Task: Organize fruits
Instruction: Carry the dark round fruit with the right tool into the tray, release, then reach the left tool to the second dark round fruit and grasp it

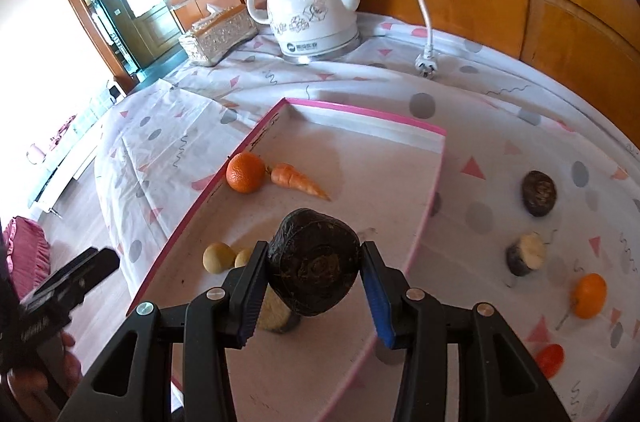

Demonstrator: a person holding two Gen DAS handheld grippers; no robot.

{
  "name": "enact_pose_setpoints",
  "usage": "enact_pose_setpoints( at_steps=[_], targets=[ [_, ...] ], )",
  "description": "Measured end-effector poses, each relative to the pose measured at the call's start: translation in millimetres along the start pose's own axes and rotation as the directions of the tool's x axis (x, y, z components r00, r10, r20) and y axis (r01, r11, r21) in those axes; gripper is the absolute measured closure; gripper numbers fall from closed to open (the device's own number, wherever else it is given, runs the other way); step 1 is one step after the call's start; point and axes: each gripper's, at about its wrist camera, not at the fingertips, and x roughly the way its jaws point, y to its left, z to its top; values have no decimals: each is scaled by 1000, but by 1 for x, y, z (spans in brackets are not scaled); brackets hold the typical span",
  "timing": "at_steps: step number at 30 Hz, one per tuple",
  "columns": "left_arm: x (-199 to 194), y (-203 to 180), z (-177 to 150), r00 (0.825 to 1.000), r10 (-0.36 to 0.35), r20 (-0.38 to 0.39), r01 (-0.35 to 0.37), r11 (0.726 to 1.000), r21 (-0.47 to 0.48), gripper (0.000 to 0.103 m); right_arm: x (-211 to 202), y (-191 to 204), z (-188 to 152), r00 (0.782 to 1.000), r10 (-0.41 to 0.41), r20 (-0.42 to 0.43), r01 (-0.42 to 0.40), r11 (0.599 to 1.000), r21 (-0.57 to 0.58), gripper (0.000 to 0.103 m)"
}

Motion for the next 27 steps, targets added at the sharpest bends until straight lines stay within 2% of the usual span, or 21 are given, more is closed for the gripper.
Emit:
enact_pose_setpoints(
  at_steps=[5,10,12,17,27],
  targets=[
    [3,0,-1,1000,1,-7,-1,1000,0,14,17,2,2,999,-24,-23,24,1000,14,57],
    [7,-1,-3,1000,5,-19,-5,1000,3,14,18,-2,1,1000,-25,-11,25,999,27,55],
    [7,-1,-4,1000,4,-19,-4,1000,7,14,15,-4,0,1000,-25,-2,25,999,32,49],
    [5,-6,-5,1000,0,-16,1,1000,30,14,-1,-6,-5,999,-38,17,38,999,9,46],
    [1,-16,-8,1000,-16,-14,17,998,65,14,-48,-21,-28,988,-142,54,146,985,-90,46]
  ],
)
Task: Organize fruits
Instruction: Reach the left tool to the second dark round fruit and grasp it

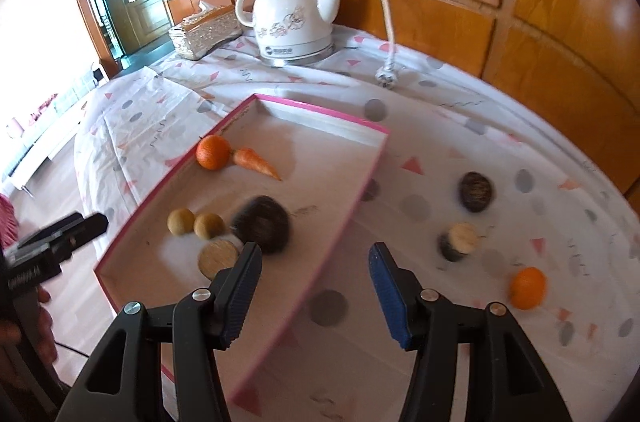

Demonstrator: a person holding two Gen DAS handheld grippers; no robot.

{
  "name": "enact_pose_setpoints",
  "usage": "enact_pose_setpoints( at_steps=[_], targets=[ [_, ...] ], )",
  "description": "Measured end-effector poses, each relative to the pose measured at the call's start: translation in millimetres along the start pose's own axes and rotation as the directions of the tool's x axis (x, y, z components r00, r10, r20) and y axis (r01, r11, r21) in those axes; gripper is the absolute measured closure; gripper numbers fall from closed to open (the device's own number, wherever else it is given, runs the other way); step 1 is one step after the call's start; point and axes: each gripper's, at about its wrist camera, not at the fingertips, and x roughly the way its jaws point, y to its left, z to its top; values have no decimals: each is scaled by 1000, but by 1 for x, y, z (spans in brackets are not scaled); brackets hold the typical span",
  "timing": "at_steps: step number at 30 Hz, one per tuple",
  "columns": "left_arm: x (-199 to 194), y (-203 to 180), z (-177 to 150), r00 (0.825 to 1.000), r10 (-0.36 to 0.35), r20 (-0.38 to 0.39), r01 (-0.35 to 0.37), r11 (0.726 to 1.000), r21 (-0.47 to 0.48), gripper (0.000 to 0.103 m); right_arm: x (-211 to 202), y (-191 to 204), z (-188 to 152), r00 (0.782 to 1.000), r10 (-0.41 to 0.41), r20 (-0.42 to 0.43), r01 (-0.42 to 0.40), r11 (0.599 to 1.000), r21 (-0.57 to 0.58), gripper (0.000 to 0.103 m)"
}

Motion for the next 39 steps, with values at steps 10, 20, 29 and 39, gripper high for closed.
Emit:
enact_pose_setpoints(
  at_steps=[10,20,29,39],
  targets=[
    [-1,-10,-3,1000,-10,-3,10,999,31,14,-48,-63,-22,988,-154,13,153,987,46,46],
    [-1,-28,-5,1000,-19,-9,20,996,85,14,-81,-144,-54,940,-339,-46,342,928,148,46],
    [0,-56,-3,999,-34,-15,36,986,165,14,-103,-236,-98,861,-484,-154,508,814,281,46],
    [6,-111,5,996,-81,-33,87,953,290,14,-119,-331,-161,810,-513,-284,573,588,571,46]
  ],
)
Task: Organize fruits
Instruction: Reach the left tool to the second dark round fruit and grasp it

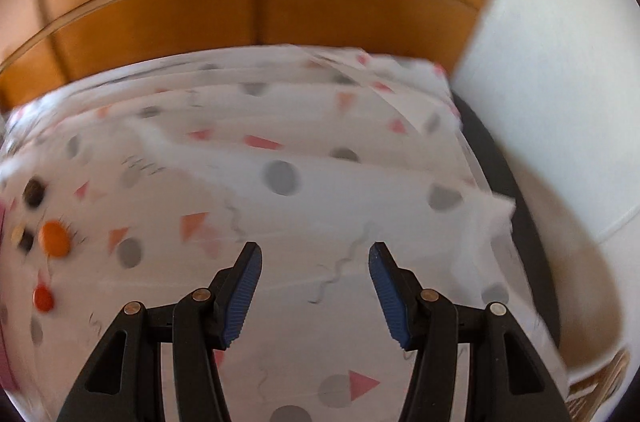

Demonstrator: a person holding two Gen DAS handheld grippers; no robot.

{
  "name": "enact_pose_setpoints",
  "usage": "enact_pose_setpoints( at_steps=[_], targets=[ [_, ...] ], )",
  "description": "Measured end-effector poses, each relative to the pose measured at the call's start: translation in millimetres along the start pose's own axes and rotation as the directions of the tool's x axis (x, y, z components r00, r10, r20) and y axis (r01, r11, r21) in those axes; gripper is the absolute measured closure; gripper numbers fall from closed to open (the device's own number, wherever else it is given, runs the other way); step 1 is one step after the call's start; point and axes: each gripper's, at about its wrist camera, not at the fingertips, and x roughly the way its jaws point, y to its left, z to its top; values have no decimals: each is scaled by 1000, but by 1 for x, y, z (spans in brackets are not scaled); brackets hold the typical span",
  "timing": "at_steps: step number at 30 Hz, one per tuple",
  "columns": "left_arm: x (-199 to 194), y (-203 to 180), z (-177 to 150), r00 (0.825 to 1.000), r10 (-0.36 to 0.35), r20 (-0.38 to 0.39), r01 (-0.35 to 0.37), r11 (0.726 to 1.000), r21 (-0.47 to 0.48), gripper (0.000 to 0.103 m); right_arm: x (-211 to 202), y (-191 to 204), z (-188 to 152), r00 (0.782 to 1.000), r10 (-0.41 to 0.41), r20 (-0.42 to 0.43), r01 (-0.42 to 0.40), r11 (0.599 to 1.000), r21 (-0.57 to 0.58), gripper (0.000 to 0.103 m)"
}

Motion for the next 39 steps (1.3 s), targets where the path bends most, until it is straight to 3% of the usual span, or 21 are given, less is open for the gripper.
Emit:
enact_pose_setpoints(
  at_steps=[8,15,24,39],
  targets=[
    [26,-54,23,995,-88,-40,92,989,117,14,4,-8,2,999,38,-10,-37,998,50,46],
    [60,-92,34,989,-119,-91,133,977,165,17,6,-17,2,1000,11,-22,-9,997,80,46],
    [104,-138,47,970,-168,-175,206,951,228,37,10,-41,1,998,22,-54,-12,982,187,46],
    [197,-191,82,959,-111,-262,180,949,258,39,12,-36,2,996,60,-61,-50,985,165,46]
  ],
)
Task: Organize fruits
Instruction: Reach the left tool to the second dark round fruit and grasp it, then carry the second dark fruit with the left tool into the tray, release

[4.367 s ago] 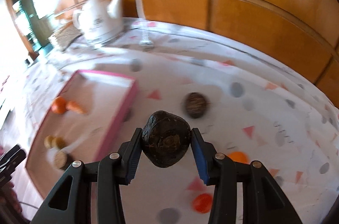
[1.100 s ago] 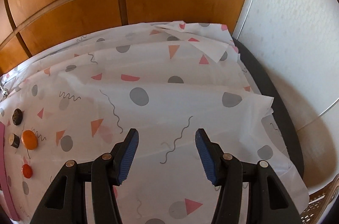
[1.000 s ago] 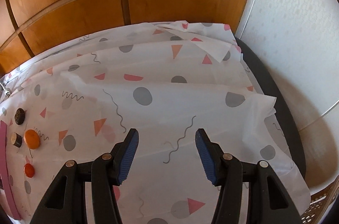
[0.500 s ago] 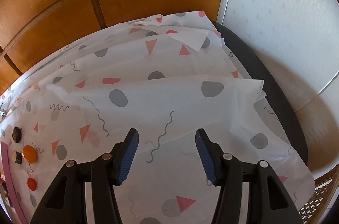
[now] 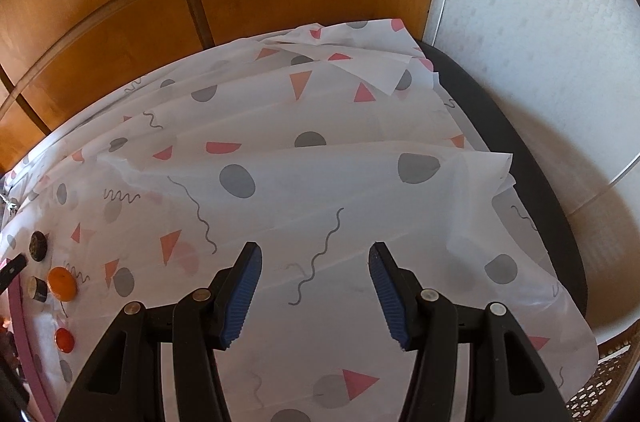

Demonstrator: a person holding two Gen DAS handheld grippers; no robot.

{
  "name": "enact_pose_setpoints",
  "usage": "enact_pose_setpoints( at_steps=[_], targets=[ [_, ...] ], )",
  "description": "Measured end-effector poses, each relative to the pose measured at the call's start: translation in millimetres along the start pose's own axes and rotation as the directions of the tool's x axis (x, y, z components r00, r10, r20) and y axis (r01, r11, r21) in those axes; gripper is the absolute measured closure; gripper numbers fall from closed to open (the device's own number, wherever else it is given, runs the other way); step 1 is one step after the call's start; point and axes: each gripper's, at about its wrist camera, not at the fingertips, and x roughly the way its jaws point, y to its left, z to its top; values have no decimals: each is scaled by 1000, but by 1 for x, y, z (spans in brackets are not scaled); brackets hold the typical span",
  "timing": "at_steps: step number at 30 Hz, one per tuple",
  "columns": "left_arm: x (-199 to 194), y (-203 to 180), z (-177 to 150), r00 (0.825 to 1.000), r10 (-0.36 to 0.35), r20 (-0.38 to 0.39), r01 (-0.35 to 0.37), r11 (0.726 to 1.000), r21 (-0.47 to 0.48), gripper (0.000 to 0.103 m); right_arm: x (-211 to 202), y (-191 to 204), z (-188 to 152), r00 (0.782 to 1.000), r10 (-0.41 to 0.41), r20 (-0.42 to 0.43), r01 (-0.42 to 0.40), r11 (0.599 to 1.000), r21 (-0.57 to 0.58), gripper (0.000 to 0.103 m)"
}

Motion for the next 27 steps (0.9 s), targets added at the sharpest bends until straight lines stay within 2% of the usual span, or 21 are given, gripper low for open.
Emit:
enact_pose_setpoints(
  at_steps=[5,7,8,10,12,17,22,27],
  targets=[
    [30,-13,13,999,33,-35,-31,998,49,39,1,1,-1,1000,6,-6,-6,1000,-8,46],
    [40,-12,16,998,49,-48,-47,998,44,50,2,1,-1,1000,8,-7,-8,1000,-12,46],
    [39,-13,17,998,59,-23,-57,996,64,57,2,2,-1,1000,9,-8,-9,1000,-14,46],
    [36,-11,16,999,39,-31,-37,998,50,59,2,2,-1,1000,12,-9,-12,1000,-19,46],
    [24,-3,13,1000,-16,-24,16,1000,-11,59,2,3,-2,1000,12,-7,-12,1000,-25,46],
    [-22,7,1,997,-67,46,69,997,-37,59,1,5,-2,1000,20,-4,-20,999,-36,46],
    [-66,25,-15,991,-96,99,103,992,-71,59,0,16,-4,999,42,-5,-42,996,-81,46],
    [-108,47,-34,985,-91,149,107,988,-109,59,0,23,-6,999,42,-5,-42,993,-114,46]
  ],
)
